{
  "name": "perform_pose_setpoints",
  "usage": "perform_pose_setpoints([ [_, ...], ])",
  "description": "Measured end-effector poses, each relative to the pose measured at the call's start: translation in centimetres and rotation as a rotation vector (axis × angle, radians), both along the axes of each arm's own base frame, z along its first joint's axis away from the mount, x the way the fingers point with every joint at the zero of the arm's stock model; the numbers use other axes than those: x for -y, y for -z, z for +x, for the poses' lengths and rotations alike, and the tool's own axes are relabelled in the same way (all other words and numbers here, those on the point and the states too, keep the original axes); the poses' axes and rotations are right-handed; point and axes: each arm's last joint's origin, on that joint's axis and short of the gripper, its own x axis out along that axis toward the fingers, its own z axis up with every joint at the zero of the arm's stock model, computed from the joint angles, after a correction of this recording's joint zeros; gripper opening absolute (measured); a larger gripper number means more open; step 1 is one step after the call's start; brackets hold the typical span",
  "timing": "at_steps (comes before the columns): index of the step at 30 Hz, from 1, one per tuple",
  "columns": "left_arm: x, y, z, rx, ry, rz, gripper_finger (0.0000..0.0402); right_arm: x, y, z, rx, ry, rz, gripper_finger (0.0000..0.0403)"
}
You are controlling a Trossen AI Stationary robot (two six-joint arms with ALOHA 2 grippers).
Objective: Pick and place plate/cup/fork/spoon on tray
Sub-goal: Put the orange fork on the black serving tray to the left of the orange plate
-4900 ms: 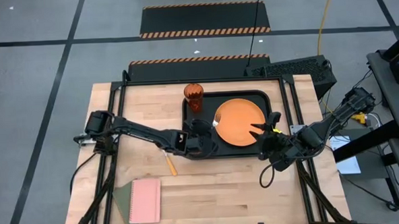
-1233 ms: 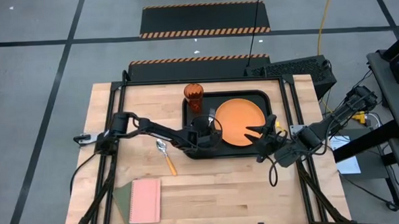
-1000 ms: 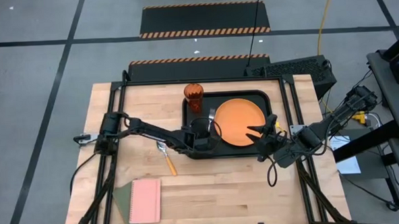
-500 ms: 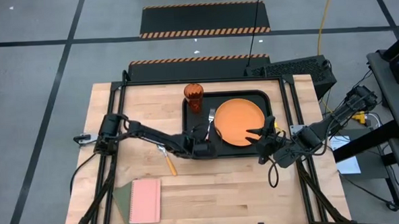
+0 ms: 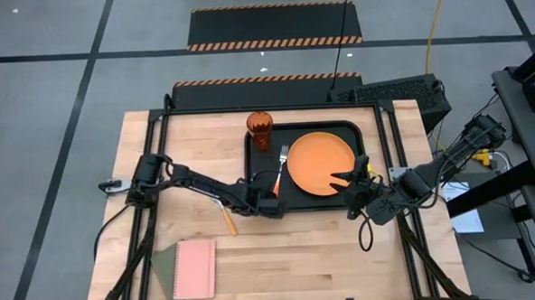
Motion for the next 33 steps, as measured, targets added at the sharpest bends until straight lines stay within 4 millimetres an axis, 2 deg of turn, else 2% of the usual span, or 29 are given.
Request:
perform_pose_setpoints([
  [7, 0.1, 1.3, 0.3, -0.009, 0.002, 0.004, 0.0145, -0.1, 0.0, 0.0, -0.007, -0.02, 0.022, 0.013],
  [33, 0.6, 0.9, 1.8, 0.121, 0.095, -0.016, 0.0145, 0.0, 0.0, 0.0, -0.005, -0.018, 0.021, 0.013],
])
